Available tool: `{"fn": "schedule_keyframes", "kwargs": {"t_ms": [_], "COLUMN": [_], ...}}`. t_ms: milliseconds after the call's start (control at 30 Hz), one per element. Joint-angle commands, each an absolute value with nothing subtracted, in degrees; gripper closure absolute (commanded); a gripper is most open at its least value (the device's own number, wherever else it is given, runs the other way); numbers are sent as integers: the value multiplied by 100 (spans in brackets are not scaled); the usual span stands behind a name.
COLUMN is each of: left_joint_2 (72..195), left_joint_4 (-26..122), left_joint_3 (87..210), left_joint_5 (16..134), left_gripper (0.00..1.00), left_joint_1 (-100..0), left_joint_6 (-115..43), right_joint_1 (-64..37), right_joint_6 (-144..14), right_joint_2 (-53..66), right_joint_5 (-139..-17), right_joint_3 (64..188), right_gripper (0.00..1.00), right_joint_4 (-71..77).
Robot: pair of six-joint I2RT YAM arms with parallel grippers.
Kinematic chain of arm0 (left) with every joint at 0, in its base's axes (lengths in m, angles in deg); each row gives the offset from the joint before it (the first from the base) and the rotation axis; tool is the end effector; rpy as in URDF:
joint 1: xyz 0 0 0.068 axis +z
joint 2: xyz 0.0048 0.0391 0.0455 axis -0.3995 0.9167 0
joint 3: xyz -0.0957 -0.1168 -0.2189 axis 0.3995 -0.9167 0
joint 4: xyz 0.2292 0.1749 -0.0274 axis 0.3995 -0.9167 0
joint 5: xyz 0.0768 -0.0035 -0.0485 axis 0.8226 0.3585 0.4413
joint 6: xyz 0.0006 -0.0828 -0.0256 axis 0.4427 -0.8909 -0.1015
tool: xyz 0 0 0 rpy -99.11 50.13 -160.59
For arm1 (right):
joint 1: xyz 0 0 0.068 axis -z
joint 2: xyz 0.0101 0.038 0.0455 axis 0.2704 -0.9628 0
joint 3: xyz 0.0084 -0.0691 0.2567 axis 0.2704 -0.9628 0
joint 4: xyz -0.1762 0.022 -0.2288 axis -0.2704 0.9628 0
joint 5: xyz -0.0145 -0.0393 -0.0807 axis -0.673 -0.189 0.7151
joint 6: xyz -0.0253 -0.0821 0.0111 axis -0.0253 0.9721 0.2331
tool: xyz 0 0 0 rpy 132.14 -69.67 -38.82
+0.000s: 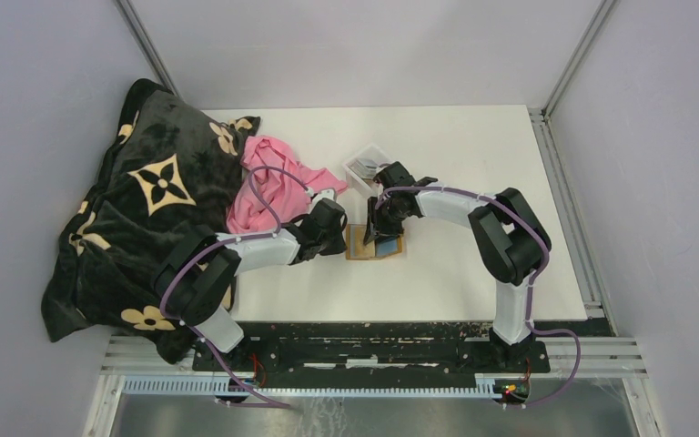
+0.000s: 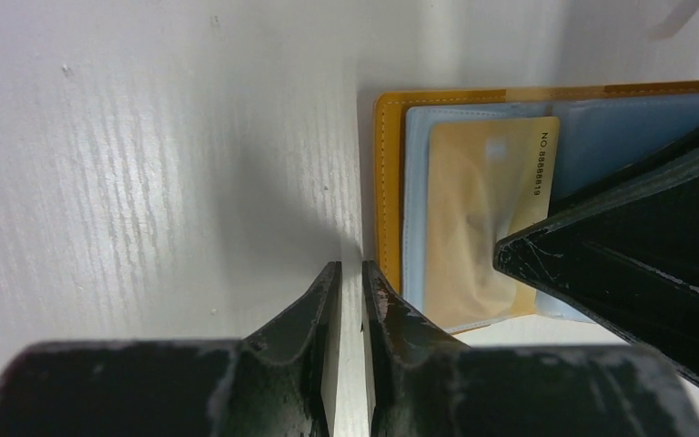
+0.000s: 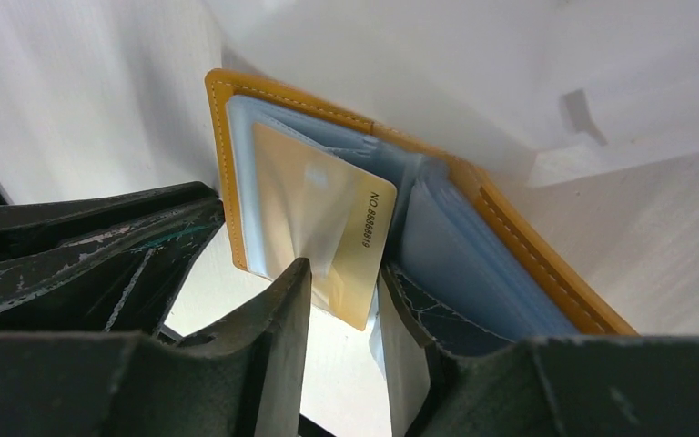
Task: Put the credit cards into the card holder
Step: Insert the credit card into the card holder.
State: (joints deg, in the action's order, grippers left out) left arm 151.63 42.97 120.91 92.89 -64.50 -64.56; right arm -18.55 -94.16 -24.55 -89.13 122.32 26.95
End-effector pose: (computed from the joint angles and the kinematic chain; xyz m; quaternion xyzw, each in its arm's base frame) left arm 0.2755 -0.2226 0.0862 -0.0225 0.9412 -0.1552 0.2992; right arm 0.3403 0.2611 0.0875 -0.0193 0.9636 0.2529 0.0848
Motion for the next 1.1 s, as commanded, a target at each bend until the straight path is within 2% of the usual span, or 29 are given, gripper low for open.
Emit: {"fn": "schedule_keyframes", "kwargs": {"t_ms": [0,133,533,767,1067], "left_joint_2": [15385,15378,15370,15438,15475], "left_joint_4": [3965,4027,4234,4388,4546], "left_joint_3": [11805,11756,11656,11687,11686], "left_joint_5": [8939,8940,8859,8650,8446], "left_gripper": [79,80,81,81,82], "left_joint_1": [-6508,-6513,-6512,-6512,-6511], "left_joint_6": [-6440,-6416,-6362,-6360,-6369], "right_joint_1": [-1909,-1911,-1970,-2191,-2319], "right_joint_6": [-9205,-9203,-9081,-8942,-8857], "right_joint_2": [-2331,-2248,-2430,-2683,-2707], "right_joint_5": [-8514,-8495,-8360,-8011,-7843], "right_joint_3": [12338,12364,12755,13076,13230], "right_gripper": [60,54,50,57,60], "right_joint_4": [3227,3265,3634,4017,4174]}}
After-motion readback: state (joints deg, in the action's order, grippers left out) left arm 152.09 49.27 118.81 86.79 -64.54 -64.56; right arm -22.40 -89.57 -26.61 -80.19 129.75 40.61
